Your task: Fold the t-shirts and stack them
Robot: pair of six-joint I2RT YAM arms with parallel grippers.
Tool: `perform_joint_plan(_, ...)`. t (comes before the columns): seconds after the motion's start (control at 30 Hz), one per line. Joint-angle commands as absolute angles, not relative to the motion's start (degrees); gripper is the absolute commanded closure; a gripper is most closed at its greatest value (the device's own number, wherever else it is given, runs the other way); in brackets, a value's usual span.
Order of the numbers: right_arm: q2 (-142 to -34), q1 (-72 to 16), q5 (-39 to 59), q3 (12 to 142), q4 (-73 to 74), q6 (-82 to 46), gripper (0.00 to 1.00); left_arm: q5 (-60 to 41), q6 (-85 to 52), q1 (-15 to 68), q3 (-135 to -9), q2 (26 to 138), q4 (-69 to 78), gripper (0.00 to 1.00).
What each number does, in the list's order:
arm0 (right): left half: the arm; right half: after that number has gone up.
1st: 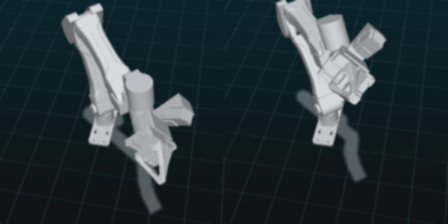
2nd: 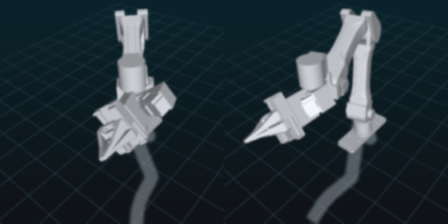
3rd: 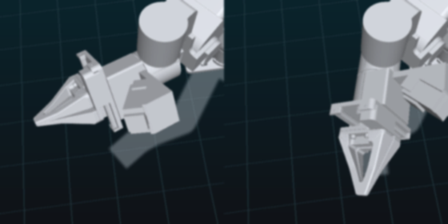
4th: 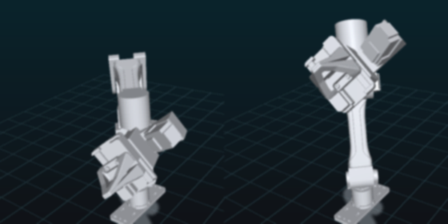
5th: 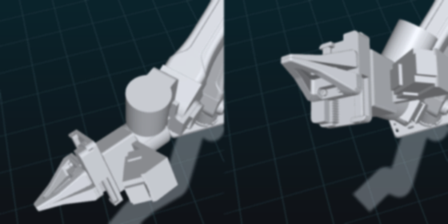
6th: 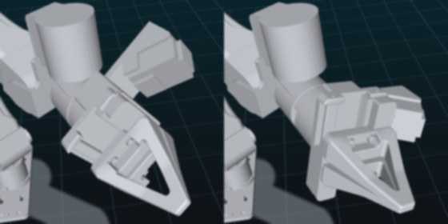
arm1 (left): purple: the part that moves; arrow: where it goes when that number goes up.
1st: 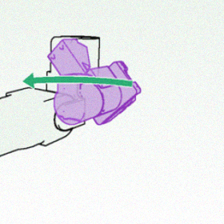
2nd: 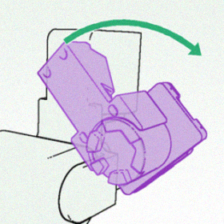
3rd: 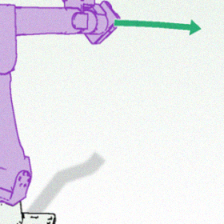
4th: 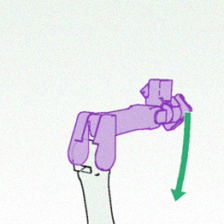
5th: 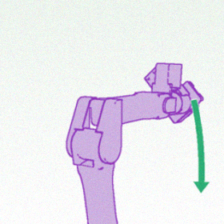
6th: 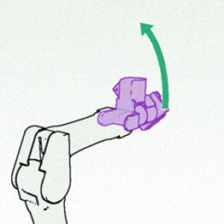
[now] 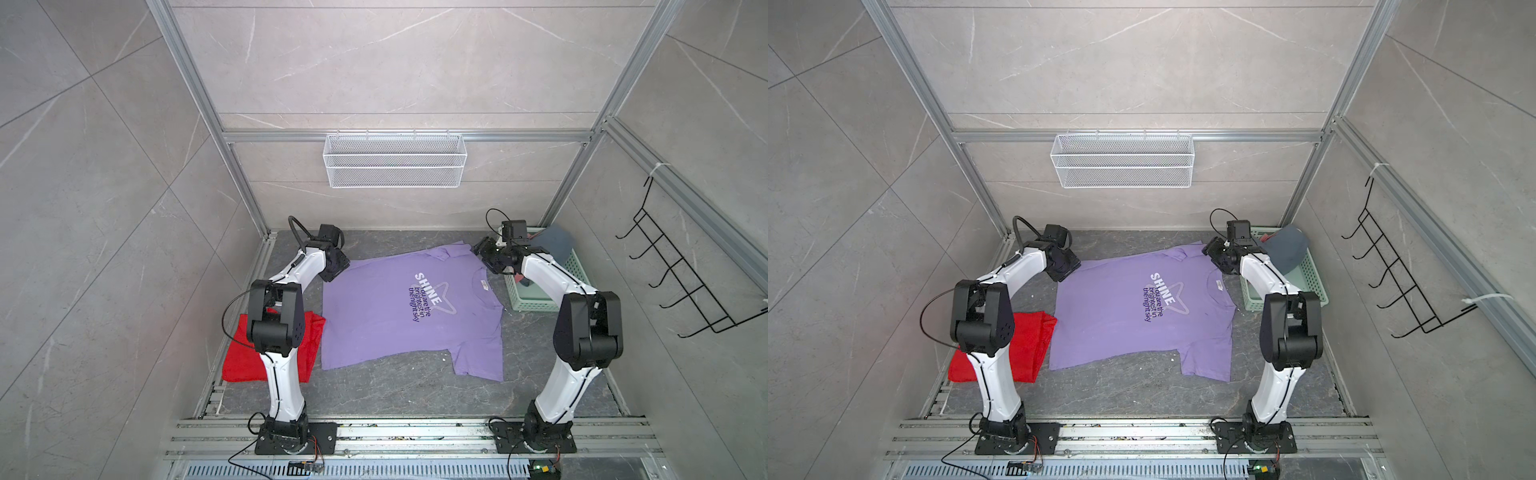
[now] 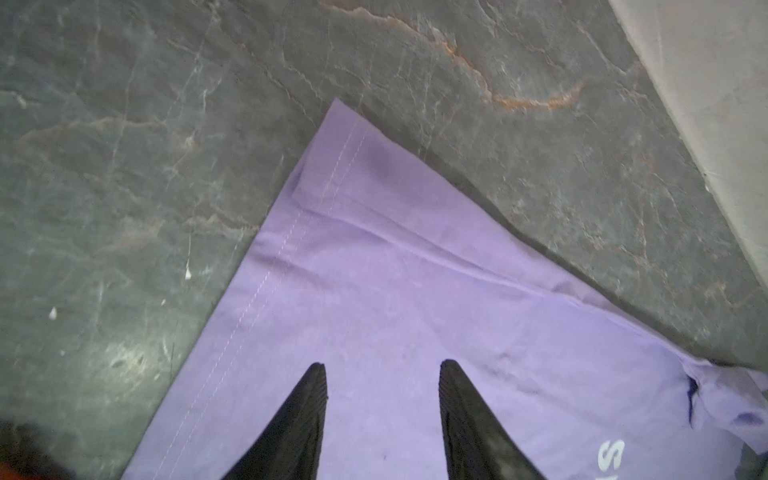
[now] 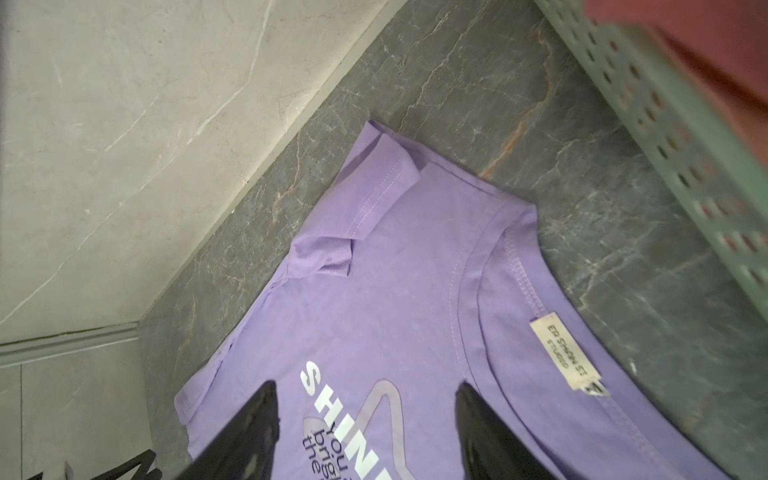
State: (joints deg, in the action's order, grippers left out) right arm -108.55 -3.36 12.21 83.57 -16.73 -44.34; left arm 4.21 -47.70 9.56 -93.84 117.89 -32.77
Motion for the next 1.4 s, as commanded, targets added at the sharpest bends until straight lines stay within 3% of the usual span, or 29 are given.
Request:
perform_joint_plan(0.0, -112.3, -3.6, 12.1, 85.9, -13.6, -47.4, 0.32, 4.1, -46.6, 8.3, -98.1, 120.8, -36.6, 0.52)
perform_joint_plan(0.33, -120.9, -5.1, 10.6, 89.1, -7.5, -49.2, 0.32, 2.5, -48.6, 5.3, -99.4, 126.3, -33.8, 0.54)
perform_joint_plan(0.77, -130.4, -7.3, 5.7, 99.6, -10.9, -50.7, 0.32, -3.5, -49.2, 2.7, -102.3, 130.7, -27.9, 0.59)
perform_joint_plan(0.93, -133.6, -7.3, 4.1, 103.6, -13.0, -50.7, 0.32, -5.6, -50.9, 2.1, -103.2, 132.2, -26.0, 0.77)
perform_joint_plan(1.37, -138.3, -5.6, 0.5, 109.5, -14.5, -52.4, 0.34, -14.0, -58.8, 0.8, -99.4, 129.7, -11.5, 0.92)
